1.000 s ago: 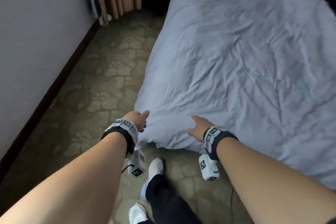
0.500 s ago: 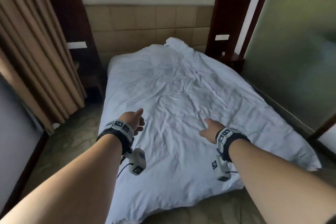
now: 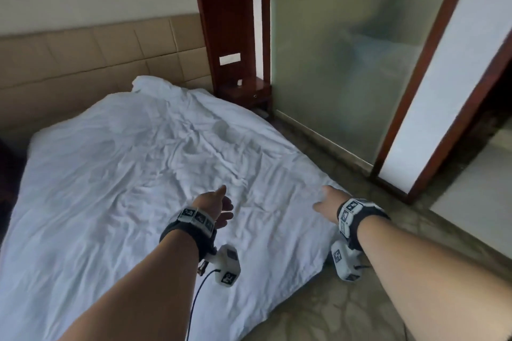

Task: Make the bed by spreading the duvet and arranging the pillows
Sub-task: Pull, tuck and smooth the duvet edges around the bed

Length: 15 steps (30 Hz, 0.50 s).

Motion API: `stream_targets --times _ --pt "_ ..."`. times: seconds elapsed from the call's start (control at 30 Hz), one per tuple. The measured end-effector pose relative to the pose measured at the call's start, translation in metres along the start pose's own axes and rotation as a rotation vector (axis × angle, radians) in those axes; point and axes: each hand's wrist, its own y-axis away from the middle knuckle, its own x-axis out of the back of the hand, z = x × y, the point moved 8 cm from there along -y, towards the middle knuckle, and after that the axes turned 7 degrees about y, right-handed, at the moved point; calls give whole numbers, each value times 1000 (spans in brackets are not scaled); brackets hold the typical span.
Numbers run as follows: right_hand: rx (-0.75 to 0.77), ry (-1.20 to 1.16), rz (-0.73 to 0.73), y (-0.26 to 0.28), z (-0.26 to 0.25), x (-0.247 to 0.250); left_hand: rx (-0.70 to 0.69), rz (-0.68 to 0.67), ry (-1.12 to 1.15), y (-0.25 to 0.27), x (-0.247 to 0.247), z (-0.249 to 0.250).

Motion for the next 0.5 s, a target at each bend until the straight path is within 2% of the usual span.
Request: stream_targets --times 0.13,0.27,0.5 --pt "-88 -126 21 -38 84 32 13 -65 -57 -33 -105 25" --pt "-150 -206 -30 -84 146 38 33 -126 -79 -72 -200 34" --pt "-232 -154 -72 -190 238 56 129 -200 -109 -173 -349 27"
